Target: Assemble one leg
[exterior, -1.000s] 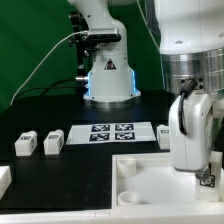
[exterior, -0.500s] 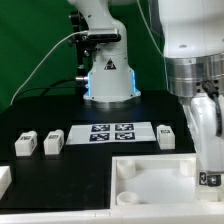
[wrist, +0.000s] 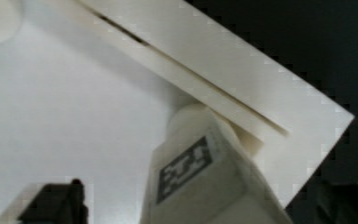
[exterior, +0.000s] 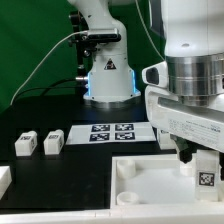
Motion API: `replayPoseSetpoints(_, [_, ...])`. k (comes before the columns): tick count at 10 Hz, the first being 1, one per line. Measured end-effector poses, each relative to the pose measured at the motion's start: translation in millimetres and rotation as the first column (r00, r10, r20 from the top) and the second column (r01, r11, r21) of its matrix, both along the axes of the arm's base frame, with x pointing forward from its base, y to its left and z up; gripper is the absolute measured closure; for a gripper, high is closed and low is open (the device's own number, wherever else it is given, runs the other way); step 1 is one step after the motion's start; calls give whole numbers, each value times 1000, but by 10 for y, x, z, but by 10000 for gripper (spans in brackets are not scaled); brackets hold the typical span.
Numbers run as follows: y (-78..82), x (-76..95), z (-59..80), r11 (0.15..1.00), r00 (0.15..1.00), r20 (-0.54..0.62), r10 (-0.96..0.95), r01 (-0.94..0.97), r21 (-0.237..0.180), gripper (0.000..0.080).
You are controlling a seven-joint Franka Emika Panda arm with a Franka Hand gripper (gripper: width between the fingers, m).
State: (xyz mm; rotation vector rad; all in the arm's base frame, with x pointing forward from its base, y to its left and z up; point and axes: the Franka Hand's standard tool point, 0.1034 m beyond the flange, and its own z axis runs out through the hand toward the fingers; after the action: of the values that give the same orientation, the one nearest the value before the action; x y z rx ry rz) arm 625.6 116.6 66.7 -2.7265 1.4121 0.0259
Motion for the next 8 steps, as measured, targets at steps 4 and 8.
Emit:
replayPoseSetpoints(4, [-20,139,110,881,882,23,470,-467,-77,150])
replayPoseSetpoints(8, [-21,131,104,981,982,22,187,-185,-62,505])
